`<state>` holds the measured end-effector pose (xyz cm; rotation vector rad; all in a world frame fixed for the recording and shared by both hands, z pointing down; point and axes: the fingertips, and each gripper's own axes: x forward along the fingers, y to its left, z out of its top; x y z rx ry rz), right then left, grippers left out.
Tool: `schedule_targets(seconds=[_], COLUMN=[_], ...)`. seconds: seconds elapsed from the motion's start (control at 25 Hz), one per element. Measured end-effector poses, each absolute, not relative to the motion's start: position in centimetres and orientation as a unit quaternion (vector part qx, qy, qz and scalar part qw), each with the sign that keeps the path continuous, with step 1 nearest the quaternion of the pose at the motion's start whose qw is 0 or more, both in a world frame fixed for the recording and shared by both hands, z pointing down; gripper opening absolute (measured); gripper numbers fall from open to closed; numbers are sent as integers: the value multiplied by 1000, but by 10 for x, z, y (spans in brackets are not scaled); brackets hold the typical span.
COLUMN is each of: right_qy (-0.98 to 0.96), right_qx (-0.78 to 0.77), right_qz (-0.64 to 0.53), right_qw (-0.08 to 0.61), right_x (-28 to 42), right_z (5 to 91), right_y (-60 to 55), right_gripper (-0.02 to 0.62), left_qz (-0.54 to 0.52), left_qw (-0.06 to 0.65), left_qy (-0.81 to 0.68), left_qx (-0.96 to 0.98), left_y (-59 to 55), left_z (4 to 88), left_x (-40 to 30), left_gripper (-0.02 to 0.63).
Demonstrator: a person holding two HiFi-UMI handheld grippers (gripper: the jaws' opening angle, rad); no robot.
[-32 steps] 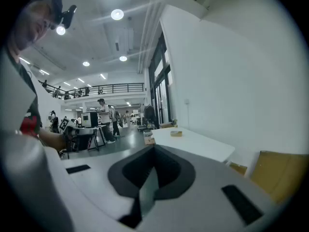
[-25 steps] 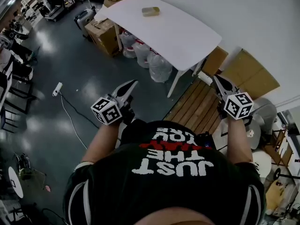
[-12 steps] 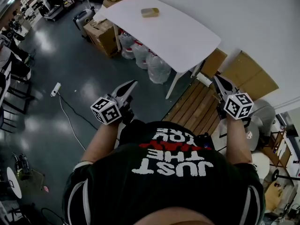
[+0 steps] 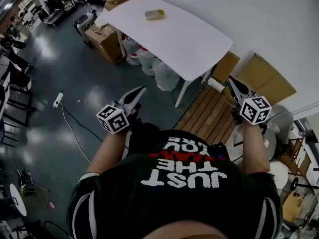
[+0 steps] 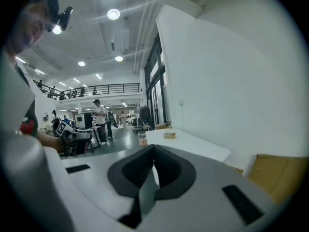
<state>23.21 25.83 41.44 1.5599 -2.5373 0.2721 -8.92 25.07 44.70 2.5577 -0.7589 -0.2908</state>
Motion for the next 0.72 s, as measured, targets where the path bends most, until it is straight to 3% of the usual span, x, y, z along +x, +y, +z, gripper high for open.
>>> schedule_targets(seconds=[0.32, 0.72], right_qy=[-840, -835], right_qx=[526, 530], right_qz=[102, 116], right_qw=[87, 94], right_x=[242, 256], right_z=[424, 416], right_y=[176, -75], right_gripper=[6, 6], left_qz=[-100, -82], left_qw=[249, 268], left_qy=[-263, -253], left_qx=[927, 926], left_y=[163, -103], left_z=[463, 474], left_x=[-79, -48], left_gripper=[8, 8])
